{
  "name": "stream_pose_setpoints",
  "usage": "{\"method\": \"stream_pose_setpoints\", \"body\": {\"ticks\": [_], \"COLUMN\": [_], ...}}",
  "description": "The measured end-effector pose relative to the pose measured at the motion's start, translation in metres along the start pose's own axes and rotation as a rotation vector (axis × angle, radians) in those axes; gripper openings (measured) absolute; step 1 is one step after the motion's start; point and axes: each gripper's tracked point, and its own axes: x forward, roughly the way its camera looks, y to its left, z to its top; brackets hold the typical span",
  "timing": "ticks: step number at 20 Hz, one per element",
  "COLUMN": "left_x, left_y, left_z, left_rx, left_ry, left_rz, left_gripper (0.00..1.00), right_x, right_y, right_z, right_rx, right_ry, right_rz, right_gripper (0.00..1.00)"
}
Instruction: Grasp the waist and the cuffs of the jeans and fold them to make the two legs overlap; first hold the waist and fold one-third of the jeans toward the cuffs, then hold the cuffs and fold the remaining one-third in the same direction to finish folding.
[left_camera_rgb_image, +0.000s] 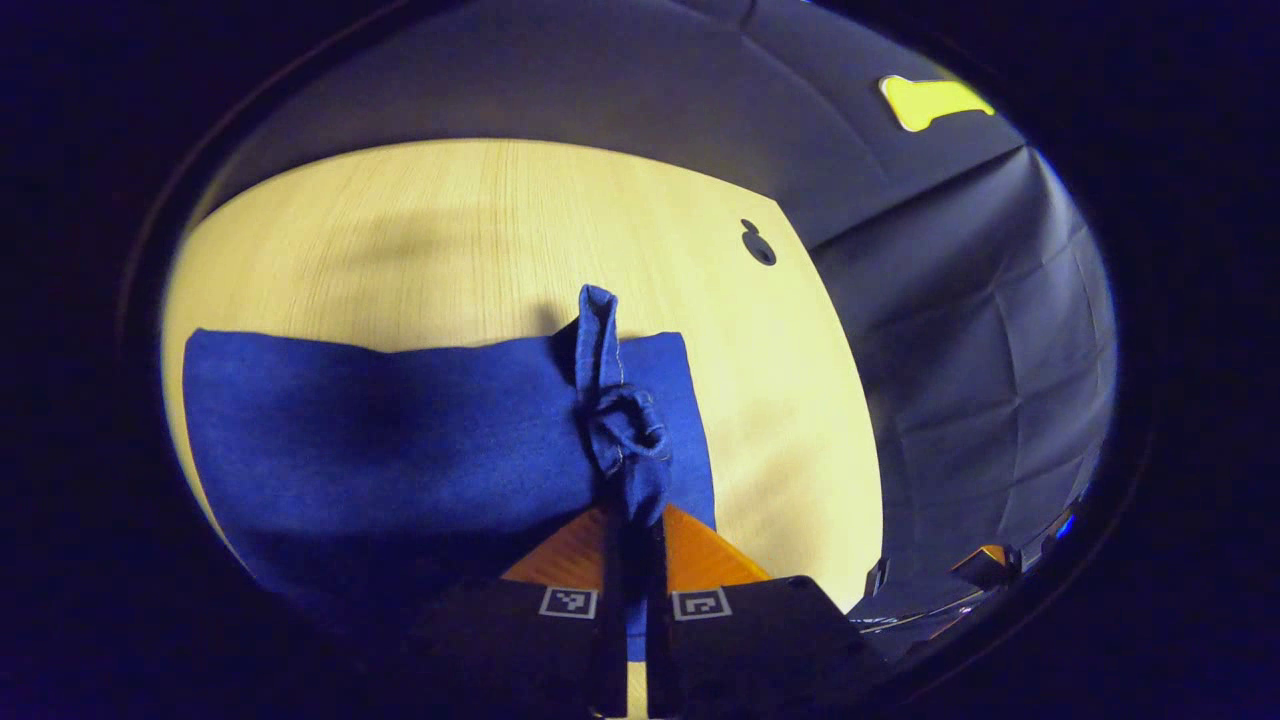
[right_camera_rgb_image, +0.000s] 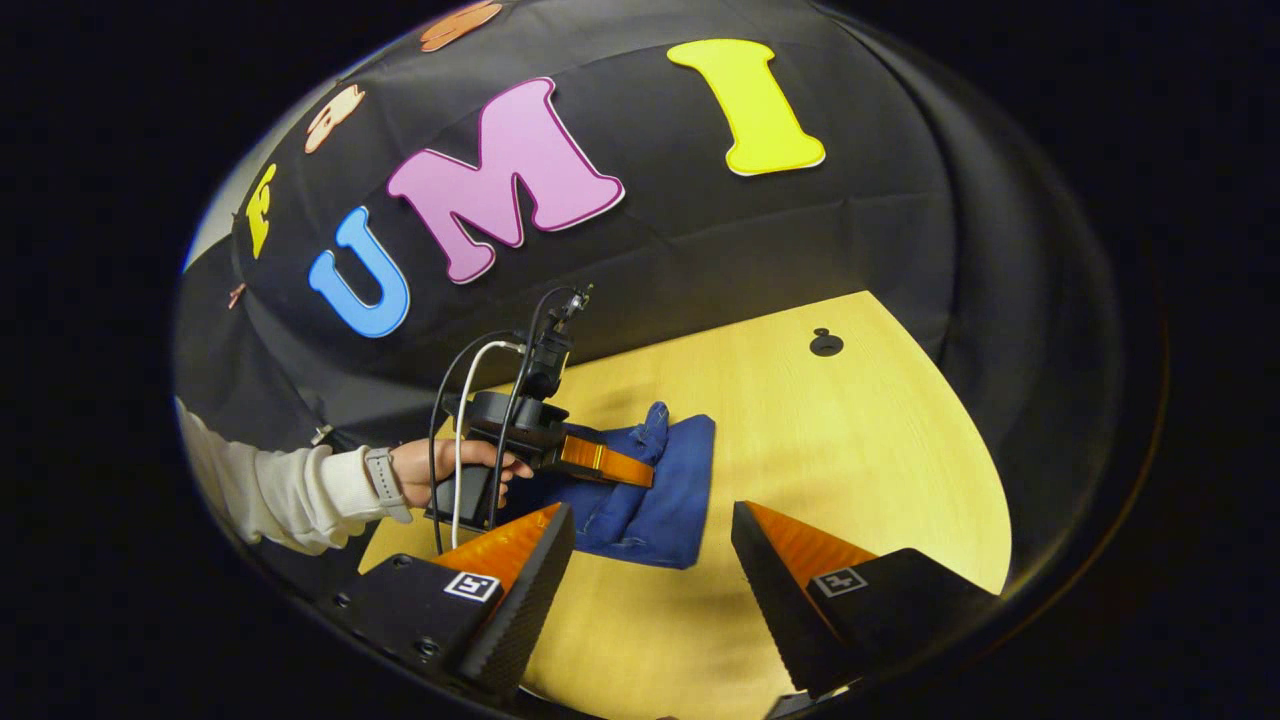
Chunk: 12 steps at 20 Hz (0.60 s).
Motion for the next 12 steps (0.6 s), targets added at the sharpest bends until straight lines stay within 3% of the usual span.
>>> {"method": "stream_pose_setpoints", "body": {"ticks": [1, 4, 5, 9, 12], "left_x": [0.003, -0.002, -0.005, -0.075, -0.14], "left_y": [-0.003, -0.022, -0.027, -0.066, -0.074], "left_z": [0.0, 0.005, 0.001, 0.0, -0.014], "left_rx": [-0.01, -0.002, 0.014, 0.054, 0.182], "left_ry": [-0.004, -0.064, -0.097, -0.299, -0.477], "left_rz": [-0.03, -0.09, -0.102, -0.211, -0.149], "left_gripper": [0.17, 0.86, 0.98, 0.97, 0.98], "right_x": [0.0, 0.004, 0.004, -0.014, -0.044], "right_y": [-0.004, -0.01, -0.01, 0.007, 0.02], "right_z": [0.001, 0.014, 0.015, 0.032, 0.044], "right_rx": [0.007, 0.014, 0.006, -0.07, -0.15], "right_ry": [0.007, -0.023, -0.027, -0.084, -0.157], "right_rz": [0.004, 0.014, 0.015, 0.036, 0.009], "right_gripper": [0.96, 0.96, 0.96, 0.96, 0.96]}}
